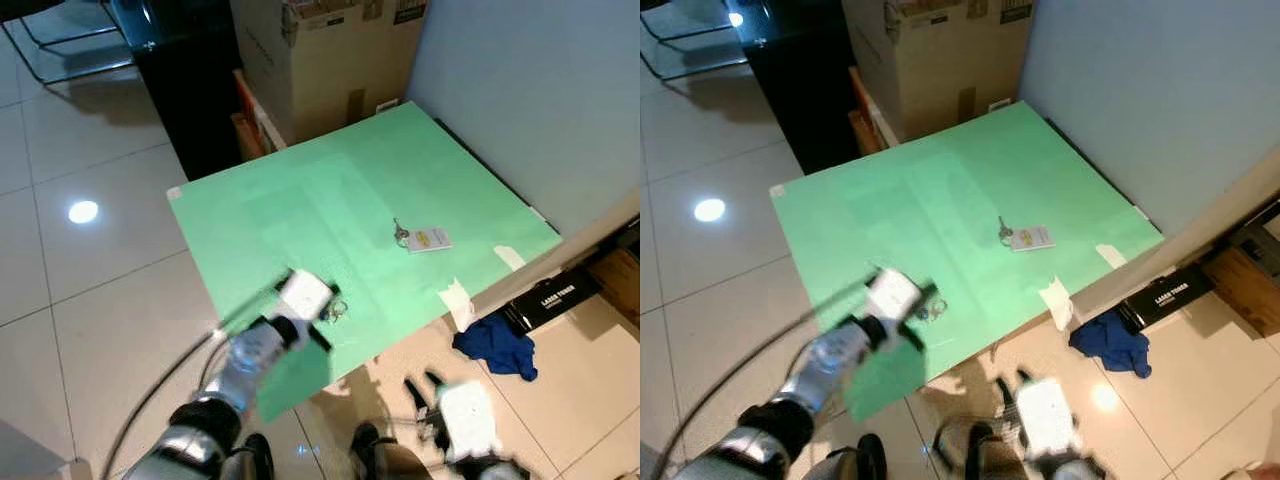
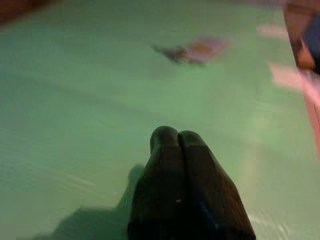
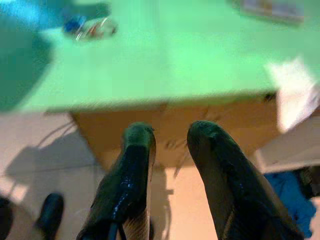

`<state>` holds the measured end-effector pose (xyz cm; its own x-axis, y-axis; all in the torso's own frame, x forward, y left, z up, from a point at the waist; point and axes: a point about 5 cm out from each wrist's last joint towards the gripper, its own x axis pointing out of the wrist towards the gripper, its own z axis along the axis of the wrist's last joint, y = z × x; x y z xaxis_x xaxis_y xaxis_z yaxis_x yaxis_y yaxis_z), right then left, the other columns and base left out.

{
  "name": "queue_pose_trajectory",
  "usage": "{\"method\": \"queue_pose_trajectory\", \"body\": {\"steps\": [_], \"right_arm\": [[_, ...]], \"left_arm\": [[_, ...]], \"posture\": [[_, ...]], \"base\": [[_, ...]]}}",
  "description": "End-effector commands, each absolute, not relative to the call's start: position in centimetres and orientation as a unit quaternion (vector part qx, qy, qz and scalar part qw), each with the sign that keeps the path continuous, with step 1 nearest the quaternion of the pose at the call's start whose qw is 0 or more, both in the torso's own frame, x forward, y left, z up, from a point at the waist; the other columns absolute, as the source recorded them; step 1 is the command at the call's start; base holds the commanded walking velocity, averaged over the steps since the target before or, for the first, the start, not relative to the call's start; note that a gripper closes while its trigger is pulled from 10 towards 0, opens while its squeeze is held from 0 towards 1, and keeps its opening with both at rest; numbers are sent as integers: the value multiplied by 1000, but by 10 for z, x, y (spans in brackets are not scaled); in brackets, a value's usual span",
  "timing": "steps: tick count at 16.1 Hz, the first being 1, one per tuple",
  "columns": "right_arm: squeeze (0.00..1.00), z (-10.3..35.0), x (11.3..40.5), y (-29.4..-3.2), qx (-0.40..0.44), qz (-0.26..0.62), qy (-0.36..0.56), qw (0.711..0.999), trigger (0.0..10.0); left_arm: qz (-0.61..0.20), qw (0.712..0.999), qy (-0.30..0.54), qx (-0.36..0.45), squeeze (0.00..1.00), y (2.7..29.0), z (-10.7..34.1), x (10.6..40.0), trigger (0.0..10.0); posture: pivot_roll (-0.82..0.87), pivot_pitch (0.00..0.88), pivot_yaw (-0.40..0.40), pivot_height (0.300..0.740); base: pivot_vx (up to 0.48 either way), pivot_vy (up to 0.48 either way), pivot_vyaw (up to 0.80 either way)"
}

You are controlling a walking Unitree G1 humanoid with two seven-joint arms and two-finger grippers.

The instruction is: Hang keys on a hook

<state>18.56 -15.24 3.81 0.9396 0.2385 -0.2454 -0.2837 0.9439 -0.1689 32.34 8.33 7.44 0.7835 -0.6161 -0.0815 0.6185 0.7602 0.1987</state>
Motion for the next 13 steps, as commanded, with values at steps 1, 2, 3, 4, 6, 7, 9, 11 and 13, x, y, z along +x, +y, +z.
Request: {"method": "queue_pose_trajectory", "body": {"steps": [1, 2, 3, 4, 6, 7, 9, 11, 13], "right_arm": [[0, 33, 184, -158, -97, 124, 124, 980, 10000], [0, 34, 188, -159, -99, 124, 120, 980, 10000], [0, 35, 192, -159, -100, 123, 117, 980, 10000], [0, 35, 194, -160, -101, 124, 115, 980, 10000], [0, 35, 197, -157, -100, 127, 113, 980, 10000], [0, 35, 196, -155, -98, 131, 113, 980, 10000], [0, 34, 192, -155, -98, 133, 116, 979, 10000], [0, 29, 182, -157, -97, 132, 129, 978, 10000], [0, 27, 176, -153, -92, 132, 132, 978, 10000]], "left_arm": [[-330, 940, 5, 83, 0, 86, 75, 320, 0], [-330, 941, -2, 73, 0, 87, 79, 321, 0], [-326, 943, -8, 65, 0, 89, 83, 322, 0], [-325, 944, -15, 61, 0, 92, 88, 323, 0], [-298, 948, 0, 107, 0, 96, 82, 325, 4275], [-309, 939, 1, 150, 1000, 97, 81, 325, 10000], [-329, 924, 0, 196, 1000, 96, 82, 325, 10000], [-361, 903, 22, 229, 1000, 91, 80, 326, 10000], [-388, 891, 43, 231, 1000, 84, 74, 322, 10000]], "posture": [[-158, 184, -15, 740], [-157, 178, -17, 740], [-153, 168, -20, 740], [-148, 161, -23, 740], [-146, 164, -28, 740], [-153, 174, -31, 740], [-156, 186, -31, 740], [-160, 206, -21, 740], [-160, 218, -5, 740]], "base": [[0, 0, 0], [0, 0, 0], [0, 0, 0], [0, 0, 0], [0, 0, 0], [0, 0, 0], [0, 0, 0], [0, 0, 0], [0, 0, 0]]}}
